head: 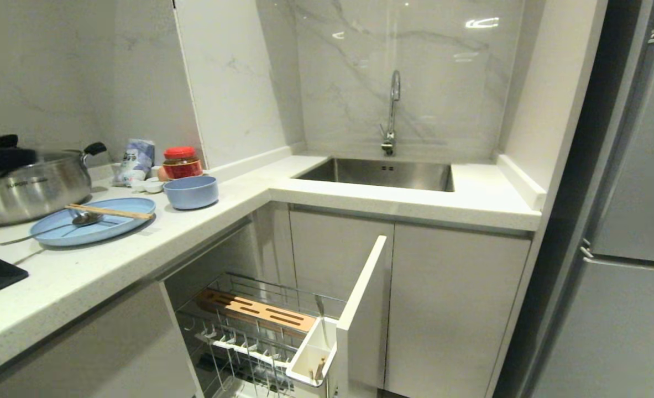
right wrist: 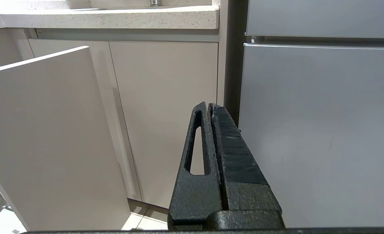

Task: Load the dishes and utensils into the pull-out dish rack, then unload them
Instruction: Pick up the chopsticks and place it in the cupboard

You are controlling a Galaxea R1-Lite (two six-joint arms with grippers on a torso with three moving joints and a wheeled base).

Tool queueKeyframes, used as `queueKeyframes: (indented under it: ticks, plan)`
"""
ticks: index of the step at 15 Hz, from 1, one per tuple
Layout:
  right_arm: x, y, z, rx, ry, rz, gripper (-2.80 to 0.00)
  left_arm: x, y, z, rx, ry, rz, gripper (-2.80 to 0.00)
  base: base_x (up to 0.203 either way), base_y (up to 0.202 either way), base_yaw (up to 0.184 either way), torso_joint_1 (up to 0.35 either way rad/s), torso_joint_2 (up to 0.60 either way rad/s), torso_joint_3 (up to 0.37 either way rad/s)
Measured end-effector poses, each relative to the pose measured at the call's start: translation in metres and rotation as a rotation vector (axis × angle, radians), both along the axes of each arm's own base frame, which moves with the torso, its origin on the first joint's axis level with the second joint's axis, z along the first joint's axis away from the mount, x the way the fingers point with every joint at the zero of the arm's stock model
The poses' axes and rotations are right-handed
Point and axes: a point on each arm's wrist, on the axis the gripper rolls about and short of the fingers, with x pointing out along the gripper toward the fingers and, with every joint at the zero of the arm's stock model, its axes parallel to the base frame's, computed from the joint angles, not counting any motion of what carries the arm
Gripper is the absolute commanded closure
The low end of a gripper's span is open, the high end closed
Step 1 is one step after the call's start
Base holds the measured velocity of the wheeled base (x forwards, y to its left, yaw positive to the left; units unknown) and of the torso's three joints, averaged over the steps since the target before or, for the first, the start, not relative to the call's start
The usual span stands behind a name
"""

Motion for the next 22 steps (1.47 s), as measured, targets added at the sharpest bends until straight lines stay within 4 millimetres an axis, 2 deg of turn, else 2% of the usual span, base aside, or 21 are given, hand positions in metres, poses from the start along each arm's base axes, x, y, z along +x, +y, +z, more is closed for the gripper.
queueKeyframes:
  ticks: [2, 4, 7, 8, 10, 15, 17, 19, 22]
  plan:
    - [0.0, 0.0, 0.0, 0.0, 0.0, 0.0, 0.0, -0.055, 0.012, -0.02, 0.097, -0.119, 0.051, 0.0, 0.0, 0.0, 0.0, 0.0, 0.0, 0.0]
    - [0.0, 0.0, 0.0, 0.0, 0.0, 0.0, 0.0, -0.097, 0.015, -0.057, 0.148, -0.177, 0.091, 0.0, 0.0, 0.0, 0.0, 0.0, 0.0, 0.0]
    - [0.0, 0.0, 0.0, 0.0, 0.0, 0.0, 0.0, -0.133, 0.016, -0.127, 0.181, -0.221, 0.141, 0.0, 0.0, 0.0, 0.0, 0.0, 0.0, 0.0]
    - [0.0, 0.0, 0.0, 0.0, 0.0, 0.0, 0.0, -0.138, 0.016, -0.15, 0.186, -0.231, 0.152, 0.0, 0.0, 0.0, 0.0, 0.0, 0.0, 0.0]
    - [0.0, 0.0, 0.0, 0.0, 0.0, 0.0, 0.0, -0.139, 0.016, -0.185, 0.174, -0.27, 0.178, 0.0, 0.0, 0.0, 0.0, 0.0, 0.0, 0.0]
    - [0.0, 0.0, 0.0, 0.0, 0.0, 0.0, 0.0, -0.118, 0.016, -0.238, 0.104, -0.351, 0.204, 0.0, 0.0, 0.0, 0.0, 0.0, 0.0, 0.0]
    - [0.0, 0.0, 0.0, 0.0, 0.0, 0.0, 0.0, -0.113, 0.016, -0.25, 0.095, -0.363, 0.201, 0.0, 0.0, 0.0, 0.0, 0.0, 0.0, 0.0]
    - [0.0, 0.0, 0.0, 0.0, 0.0, 0.0, 0.0, -0.111, 0.016, -0.262, 0.093, -0.28, 0.19, 0.0, 0.0, 0.0, 0.0, 0.0, 0.0, 0.0]
    - [0.0, 0.0, 0.0, 0.0, 0.0, 0.0, 0.0, -0.11, 0.016, -0.265, 0.052, -0.257, 0.191, 0.0, 0.0, 0.0, 0.0, 0.0, 0.0, 0.0]
